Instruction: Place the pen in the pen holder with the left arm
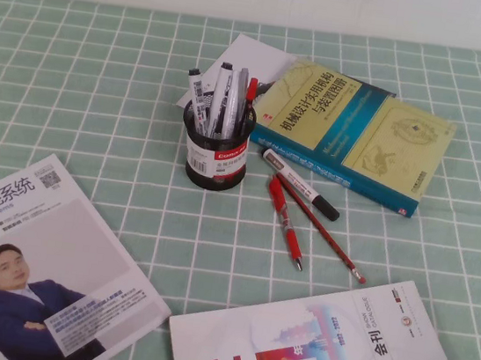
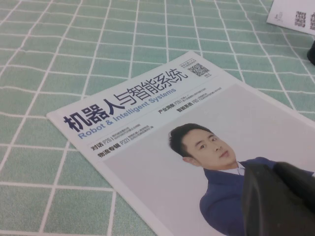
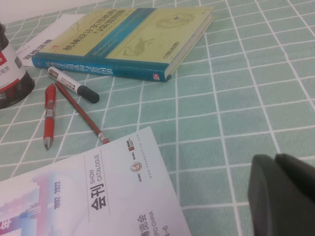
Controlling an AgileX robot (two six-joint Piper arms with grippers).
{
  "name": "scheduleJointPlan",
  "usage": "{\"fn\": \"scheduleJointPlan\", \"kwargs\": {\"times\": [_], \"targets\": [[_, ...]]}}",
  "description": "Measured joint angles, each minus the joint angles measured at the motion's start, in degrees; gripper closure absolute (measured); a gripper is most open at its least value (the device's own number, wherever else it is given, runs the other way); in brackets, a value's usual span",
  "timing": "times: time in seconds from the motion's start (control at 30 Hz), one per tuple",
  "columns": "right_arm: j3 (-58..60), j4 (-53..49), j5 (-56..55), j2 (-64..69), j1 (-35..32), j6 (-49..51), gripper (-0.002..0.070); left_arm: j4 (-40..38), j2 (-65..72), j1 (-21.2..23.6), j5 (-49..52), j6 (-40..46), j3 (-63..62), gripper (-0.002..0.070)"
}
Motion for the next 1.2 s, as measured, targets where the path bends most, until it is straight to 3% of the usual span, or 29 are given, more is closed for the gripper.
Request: {"fn": "scheduleJointPlan", "kwargs": {"times": [0.8,1.2], "targets": [[0.00,0.00,0.00,0.00,0.00,0.00,0.0696,-0.30,0.00,0.00,-1.86,0.00,0.21,0.0675],[0.00,0.00,0.00,0.00,0.00,0.00,0.0695,-10.68,0.00,0.00,-18.08,-9.12,0.32,0.0675]]}}
